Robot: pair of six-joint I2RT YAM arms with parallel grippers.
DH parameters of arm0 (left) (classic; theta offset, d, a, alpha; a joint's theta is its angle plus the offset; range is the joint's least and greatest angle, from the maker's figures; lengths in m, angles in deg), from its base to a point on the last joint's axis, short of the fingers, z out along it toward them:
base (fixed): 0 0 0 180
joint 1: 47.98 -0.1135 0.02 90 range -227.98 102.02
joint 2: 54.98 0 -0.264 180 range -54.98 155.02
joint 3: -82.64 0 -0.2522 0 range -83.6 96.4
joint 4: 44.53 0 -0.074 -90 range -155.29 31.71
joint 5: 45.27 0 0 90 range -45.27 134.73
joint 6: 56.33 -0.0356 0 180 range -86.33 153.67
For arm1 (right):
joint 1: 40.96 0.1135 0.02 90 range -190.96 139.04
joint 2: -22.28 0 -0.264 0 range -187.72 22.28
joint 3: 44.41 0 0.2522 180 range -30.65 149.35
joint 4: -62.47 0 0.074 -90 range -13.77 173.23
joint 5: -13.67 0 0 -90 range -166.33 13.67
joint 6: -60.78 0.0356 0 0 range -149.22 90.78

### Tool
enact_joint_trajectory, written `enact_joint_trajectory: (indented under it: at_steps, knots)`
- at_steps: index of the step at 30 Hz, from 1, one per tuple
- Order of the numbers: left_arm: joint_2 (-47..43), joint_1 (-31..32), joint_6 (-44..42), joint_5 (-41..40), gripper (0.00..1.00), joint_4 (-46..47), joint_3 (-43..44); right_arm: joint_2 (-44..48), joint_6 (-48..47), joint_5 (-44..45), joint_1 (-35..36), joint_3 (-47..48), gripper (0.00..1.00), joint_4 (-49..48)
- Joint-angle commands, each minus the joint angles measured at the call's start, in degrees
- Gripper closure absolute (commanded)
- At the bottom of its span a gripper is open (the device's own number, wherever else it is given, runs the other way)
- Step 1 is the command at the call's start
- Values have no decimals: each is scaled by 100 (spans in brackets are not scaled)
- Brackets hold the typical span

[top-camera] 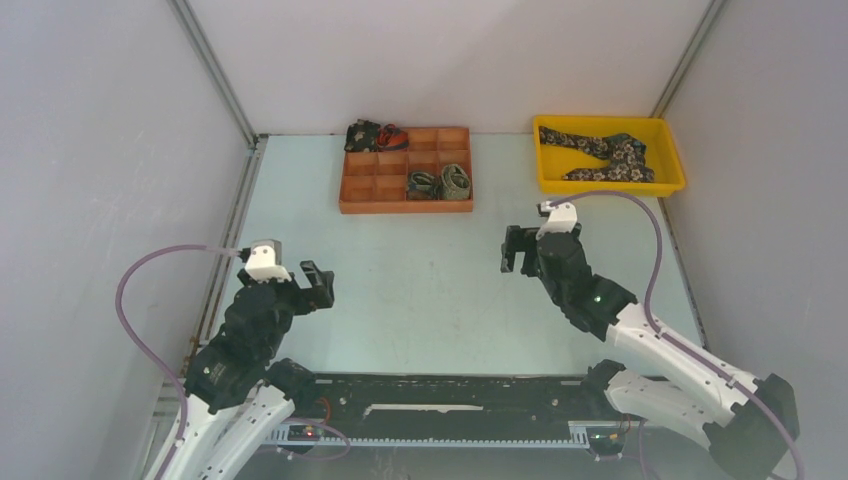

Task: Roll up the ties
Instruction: Reset both arms

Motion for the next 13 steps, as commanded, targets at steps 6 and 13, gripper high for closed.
enact_joint_trajectory:
  at_steps: [6,13]
  knots:
    - [126,-28,-59,-16,0,138,-15,397,87,142,-236,-817,0,-1145]
    - [214,-28,-22,-33,0,97,35,291,42,-114,-345,-838,0,-1191]
